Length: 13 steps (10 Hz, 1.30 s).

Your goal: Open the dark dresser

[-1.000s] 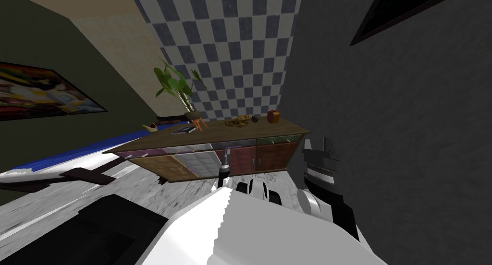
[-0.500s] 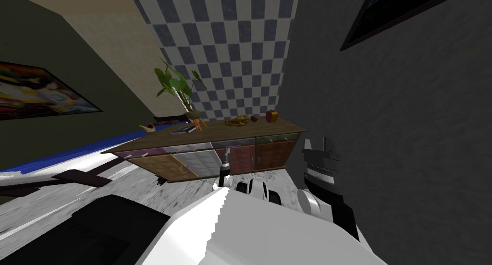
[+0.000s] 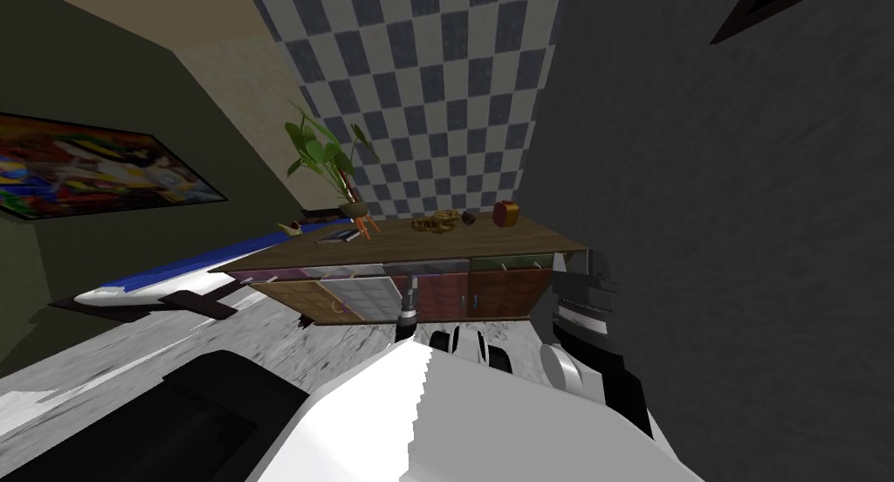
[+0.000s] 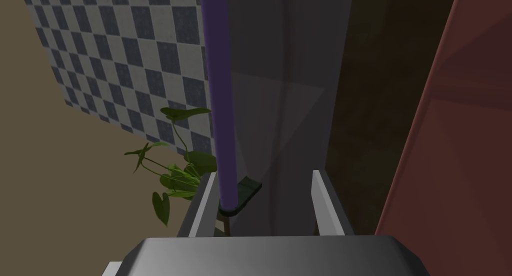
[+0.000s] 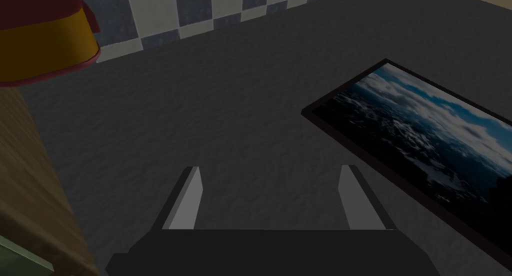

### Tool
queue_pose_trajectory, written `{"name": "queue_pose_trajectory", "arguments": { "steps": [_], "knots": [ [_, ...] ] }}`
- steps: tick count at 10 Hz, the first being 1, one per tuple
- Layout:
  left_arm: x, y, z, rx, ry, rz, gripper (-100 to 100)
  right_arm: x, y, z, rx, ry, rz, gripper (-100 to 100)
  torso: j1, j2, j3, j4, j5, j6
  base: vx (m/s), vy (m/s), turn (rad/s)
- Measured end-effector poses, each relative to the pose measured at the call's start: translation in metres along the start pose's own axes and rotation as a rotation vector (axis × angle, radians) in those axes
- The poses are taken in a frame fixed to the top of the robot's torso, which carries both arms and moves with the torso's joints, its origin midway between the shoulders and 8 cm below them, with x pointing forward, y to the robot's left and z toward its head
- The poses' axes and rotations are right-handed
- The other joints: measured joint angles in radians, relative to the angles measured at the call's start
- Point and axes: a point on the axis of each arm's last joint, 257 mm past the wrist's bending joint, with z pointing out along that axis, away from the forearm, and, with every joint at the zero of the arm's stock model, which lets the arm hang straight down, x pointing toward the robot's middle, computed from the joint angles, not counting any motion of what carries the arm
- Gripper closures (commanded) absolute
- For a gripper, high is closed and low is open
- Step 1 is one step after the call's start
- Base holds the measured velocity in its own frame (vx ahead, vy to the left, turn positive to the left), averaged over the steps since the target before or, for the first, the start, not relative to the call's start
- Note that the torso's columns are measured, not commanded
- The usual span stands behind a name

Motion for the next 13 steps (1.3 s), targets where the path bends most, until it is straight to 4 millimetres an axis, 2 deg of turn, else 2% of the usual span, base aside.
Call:
{"name": "queue_pose_trajectory", "arguments": {
  "steps": [3,4,10,11,13],
  "knots": [
    [0.009,-0.016,-0.03,0.002,0.035,-0.028,100,0.0,0.0,0.0,0.0,0.0,0.0,0,0.0,-0.004,-0.002,-0.002,0.001,0.0,0.097,-0.01,0.102],
    [0.009,-0.017,-0.031,0.006,0.036,-0.031,100,0.0,0.0,0.0,0.0,0.0,0.0,0,0.0,-0.003,-0.001,-0.001,0.001,0.002,-0.1,-0.023,0.017],
    [0.009,-0.018,-0.011,-0.026,0.05,-0.038,100,0.0,0.0,0.0,0.0,0.0,0.0,0,-0.008,0.003,-0.001,0.008,-0.008,0.001,-0.153,-0.04,0.019],
    [0.009,-0.015,-0.013,-0.037,0.049,-0.038,-100,0.0,0.0,0.0,0.0,0.0,0.0,0,-0.008,-0.001,-0.003,0.005,-0.007,0.001,-0.046,0.0,-0.03],
    [0.006,-0.013,0.001,-0.035,0.044,-0.035,-100,0.0,0.0,0.0,0.0,0.0,0.0,0,-0.004,-0.004,-0.003,0.0,-0.002,0.002,-0.081,-0.012,-0.046]
  ]
}}
